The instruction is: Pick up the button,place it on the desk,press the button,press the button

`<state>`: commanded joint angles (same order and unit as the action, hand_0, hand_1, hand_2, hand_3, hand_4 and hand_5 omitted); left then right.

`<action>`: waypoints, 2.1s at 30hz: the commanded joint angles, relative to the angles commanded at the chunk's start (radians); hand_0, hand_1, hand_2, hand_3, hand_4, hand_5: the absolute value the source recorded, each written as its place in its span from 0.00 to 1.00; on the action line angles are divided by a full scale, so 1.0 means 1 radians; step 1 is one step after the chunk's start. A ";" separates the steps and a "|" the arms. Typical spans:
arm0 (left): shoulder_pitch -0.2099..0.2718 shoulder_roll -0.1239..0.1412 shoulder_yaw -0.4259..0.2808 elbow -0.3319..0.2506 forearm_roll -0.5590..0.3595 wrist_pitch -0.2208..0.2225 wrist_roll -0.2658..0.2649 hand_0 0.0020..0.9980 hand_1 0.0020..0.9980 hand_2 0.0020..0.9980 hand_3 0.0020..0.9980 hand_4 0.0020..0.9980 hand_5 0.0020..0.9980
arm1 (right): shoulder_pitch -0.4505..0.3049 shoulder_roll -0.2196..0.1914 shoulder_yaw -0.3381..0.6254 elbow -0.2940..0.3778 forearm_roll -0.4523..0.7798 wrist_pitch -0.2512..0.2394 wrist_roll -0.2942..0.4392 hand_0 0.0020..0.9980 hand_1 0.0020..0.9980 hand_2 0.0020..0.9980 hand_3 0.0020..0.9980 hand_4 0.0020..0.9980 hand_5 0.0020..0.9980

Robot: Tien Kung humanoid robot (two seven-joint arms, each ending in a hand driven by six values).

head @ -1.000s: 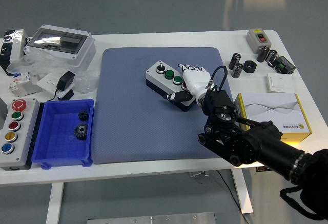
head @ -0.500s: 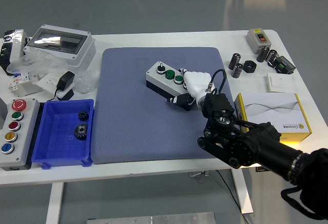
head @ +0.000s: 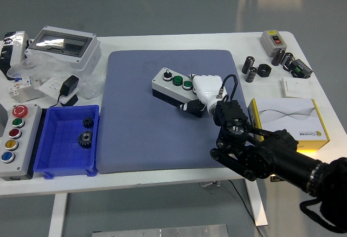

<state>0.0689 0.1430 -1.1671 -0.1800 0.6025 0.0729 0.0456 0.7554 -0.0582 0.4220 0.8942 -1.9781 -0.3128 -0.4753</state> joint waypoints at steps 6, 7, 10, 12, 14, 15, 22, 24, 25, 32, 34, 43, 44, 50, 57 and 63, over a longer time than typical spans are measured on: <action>0.003 -0.004 -0.005 0.000 0.007 0.000 0.002 0.65 0.63 0.62 0.71 0.75 0.18 | -0.002 -0.094 -0.017 0.120 0.065 -0.042 0.114 0.06 0.26 0.31 0.39 0.19 0.00; 0.003 -0.004 -0.005 0.000 0.007 0.000 0.002 0.65 0.63 0.62 0.71 0.75 0.18 | -0.005 -0.111 -0.019 0.140 0.083 -0.044 0.135 0.06 0.26 0.32 0.37 0.17 0.00; 0.004 -0.007 -0.006 0.000 0.009 -0.001 0.003 0.65 0.63 0.62 0.71 0.75 0.18 | -0.020 -0.170 -0.024 0.213 0.142 -0.047 0.205 0.06 0.26 0.32 0.37 0.17 0.00; 0.004 -0.009 -0.008 0.000 0.013 -0.002 0.007 0.65 0.63 0.62 0.71 0.75 0.18 | -0.032 -0.216 -0.036 0.269 0.167 -0.044 0.257 0.06 0.26 0.32 0.37 0.17 0.00; 0.005 -0.011 -0.009 0.000 0.013 -0.002 0.007 0.65 0.63 0.62 0.71 0.75 0.18 | -0.043 -0.258 -0.047 0.323 0.161 -0.041 0.304 0.08 0.27 0.33 0.41 0.21 0.00; 0.005 -0.012 -0.009 0.000 0.014 -0.003 0.007 0.65 0.63 0.62 0.71 0.75 0.18 | -0.050 -0.277 -0.054 0.346 0.147 -0.040 0.324 0.08 0.27 0.33 0.41 0.21 0.00; 0.005 -0.016 -0.012 0.000 0.023 -0.003 0.011 0.65 0.63 0.62 0.70 0.75 0.18 | -0.085 -0.363 -0.127 0.455 0.049 -0.034 0.447 0.10 0.29 0.36 0.43 0.27 0.00; 0.003 -0.016 -0.012 0.000 0.024 -0.002 0.012 0.65 0.63 0.62 0.70 0.75 0.18 | -0.085 -0.356 -0.145 0.447 0.019 -0.045 0.459 0.10 0.29 0.36 0.43 0.27 0.00; 0.003 -0.016 -0.011 0.000 0.025 -0.002 0.011 0.65 0.63 0.62 0.70 0.75 0.19 | -0.085 -0.350 -0.150 0.441 0.007 -0.050 0.460 0.19 0.32 0.36 0.42 0.29 0.00; 0.000 -0.016 -0.010 0.000 0.028 -0.001 0.008 0.65 0.63 0.62 0.70 0.75 0.19 | -0.090 -0.310 -0.140 0.393 -0.019 -0.079 0.451 0.23 0.36 0.38 0.43 0.31 0.00; 0.000 -0.017 -0.011 0.000 0.028 0.000 0.009 0.65 0.63 0.62 0.70 0.75 0.19 | -0.095 -0.301 -0.127 0.378 -0.013 -0.082 0.446 0.23 0.36 0.38 0.43 0.31 0.00; -0.002 -0.016 -0.013 0.000 0.030 0.002 0.009 0.65 0.63 0.62 0.70 0.75 0.18 | -0.104 -0.279 -0.096 0.325 0.004 -0.065 0.416 0.25 0.37 0.41 0.52 0.25 0.00; -0.002 -0.016 -0.012 0.000 0.029 0.002 0.008 0.65 0.63 0.62 0.70 0.75 0.18 | -0.105 -0.279 -0.094 0.323 0.012 -0.061 0.415 0.25 0.37 0.41 0.52 0.25 0.00; -0.002 -0.015 -0.009 0.000 0.023 0.006 0.008 0.65 0.63 0.62 0.70 0.75 0.18 | -0.108 -0.286 -0.085 0.322 0.046 -0.035 0.411 0.25 0.36 0.40 0.58 0.29 0.00; -0.002 -0.013 -0.006 0.000 0.018 0.008 0.008 0.65 0.63 0.62 0.70 0.74 0.16 | -0.111 -0.291 -0.088 0.323 0.051 -0.020 0.402 0.26 0.38 0.41 0.61 0.32 0.00; -0.002 -0.011 -0.005 0.000 0.018 0.009 0.008 0.65 0.63 0.62 0.70 0.74 0.16 | -0.112 -0.293 -0.091 0.323 0.055 -0.021 0.398 0.66 0.67 0.65 0.68 0.46 0.00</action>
<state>0.0671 0.1321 -1.1725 -0.1800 0.6202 0.0817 0.0536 0.6433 -0.3514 0.3305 1.2171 -1.9233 -0.3334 -0.0772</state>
